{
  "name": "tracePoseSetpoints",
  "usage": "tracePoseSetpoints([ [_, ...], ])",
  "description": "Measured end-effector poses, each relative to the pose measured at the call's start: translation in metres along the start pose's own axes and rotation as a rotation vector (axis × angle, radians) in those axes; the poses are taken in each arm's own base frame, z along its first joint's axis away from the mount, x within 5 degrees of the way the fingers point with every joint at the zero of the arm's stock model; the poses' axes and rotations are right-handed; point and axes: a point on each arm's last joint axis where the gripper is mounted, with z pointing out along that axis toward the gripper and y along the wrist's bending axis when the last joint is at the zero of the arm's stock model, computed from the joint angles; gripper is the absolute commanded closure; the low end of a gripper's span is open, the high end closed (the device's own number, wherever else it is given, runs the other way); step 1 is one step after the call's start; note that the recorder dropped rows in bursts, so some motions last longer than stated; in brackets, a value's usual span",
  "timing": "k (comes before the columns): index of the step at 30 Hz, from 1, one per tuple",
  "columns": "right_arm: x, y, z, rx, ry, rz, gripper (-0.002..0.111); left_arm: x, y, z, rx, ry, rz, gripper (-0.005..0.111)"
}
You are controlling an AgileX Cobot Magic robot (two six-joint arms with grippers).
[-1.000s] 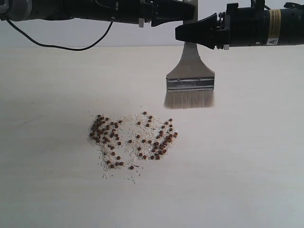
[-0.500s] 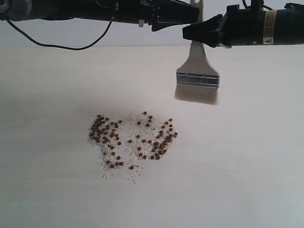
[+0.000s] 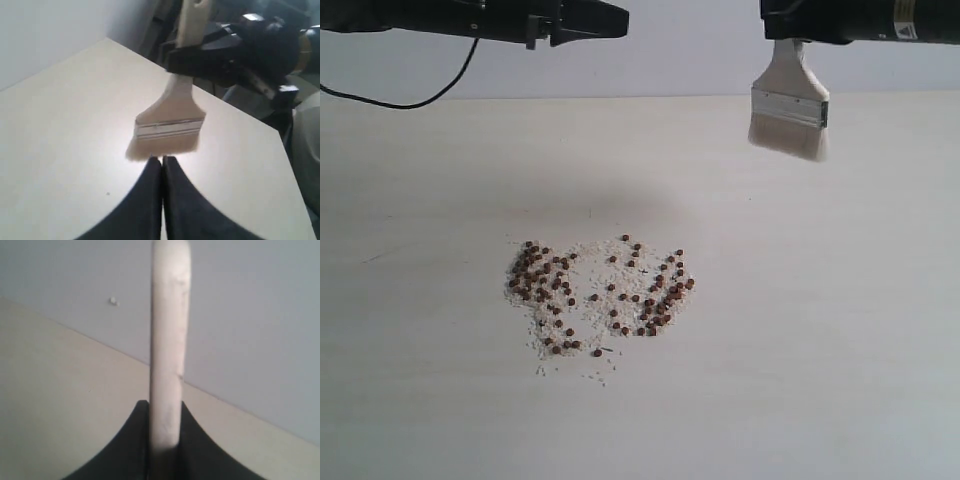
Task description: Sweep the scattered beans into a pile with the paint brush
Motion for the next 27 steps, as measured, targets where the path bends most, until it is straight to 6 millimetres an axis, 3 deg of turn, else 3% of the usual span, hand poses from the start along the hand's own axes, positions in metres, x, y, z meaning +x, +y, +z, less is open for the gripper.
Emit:
tracePoseSetpoints([
  [4,-0.022,0.033,-0.004,0.083,0.01,-0.136,0.108,-0.004,0.001,-0.017,-0.047,0.035,0.019,0.107],
  [8,-0.035,0.066,-0.006,0.092,0.01,-0.246,0.108,-0.01,-0.02,-0.03,-0.078,0.073,0.049,0.107],
  [11,-0.039,0.079,-0.006,0.089,0.01,-0.272,0.108,-0.01,-0.032,-0.039,-0.199,0.078,0.058,0.107],
  [19,-0.037,0.076,-0.008,0.158,0.049,-0.234,0.108,0.001,-0.064,-0.074,-0.603,0.04,0.097,0.107],
  [27,-0.037,0.075,-0.008,0.172,0.046,-0.15,0.108,0.025,-0.121,-0.117,-0.905,-0.058,0.189,0.107],
])
